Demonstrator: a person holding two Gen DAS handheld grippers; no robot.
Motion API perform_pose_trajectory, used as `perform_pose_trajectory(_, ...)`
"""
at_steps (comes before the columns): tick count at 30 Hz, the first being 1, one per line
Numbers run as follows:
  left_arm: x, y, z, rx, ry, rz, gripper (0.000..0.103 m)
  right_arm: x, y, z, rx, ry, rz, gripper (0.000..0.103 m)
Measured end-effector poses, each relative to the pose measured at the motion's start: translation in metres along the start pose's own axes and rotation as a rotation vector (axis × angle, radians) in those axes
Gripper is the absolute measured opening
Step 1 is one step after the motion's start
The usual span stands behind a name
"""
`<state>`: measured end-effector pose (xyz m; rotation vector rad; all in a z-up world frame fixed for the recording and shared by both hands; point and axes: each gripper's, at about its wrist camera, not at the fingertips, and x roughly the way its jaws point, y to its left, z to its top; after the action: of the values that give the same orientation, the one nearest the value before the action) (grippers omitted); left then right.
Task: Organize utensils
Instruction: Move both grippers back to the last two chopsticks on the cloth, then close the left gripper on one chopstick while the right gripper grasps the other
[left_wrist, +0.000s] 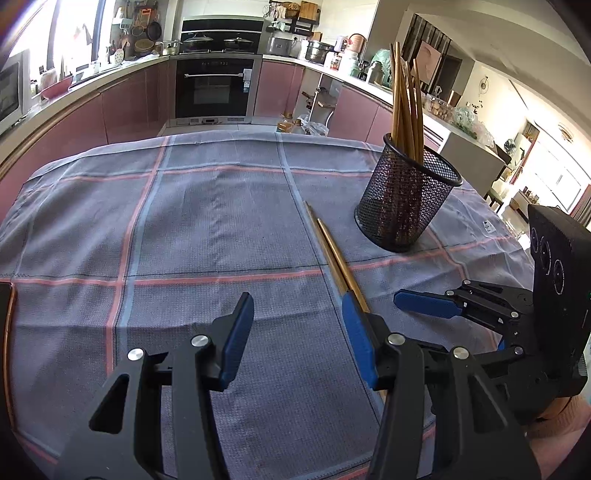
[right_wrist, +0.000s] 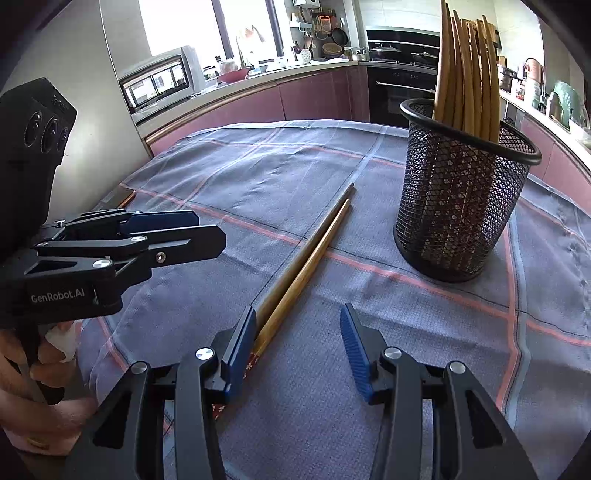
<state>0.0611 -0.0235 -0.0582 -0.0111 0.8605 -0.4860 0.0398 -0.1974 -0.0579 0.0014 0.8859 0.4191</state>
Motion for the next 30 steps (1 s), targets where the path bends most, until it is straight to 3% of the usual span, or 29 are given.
perform_pose_trajectory(16, 0.010, -0.009, -0.005, 0.039, 0.028, 0.007, 0.050, -0.001, -0.005, -0.002, 0.002, 0.010, -0.038, 0.044)
perform_pose_trajectory(30, 0.025, -0.026, -0.009, 0.112, 0.064, -0.008, 0.050, -0.004, -0.022, -0.003, 0.056, 0.017, -0.007, 0.034)
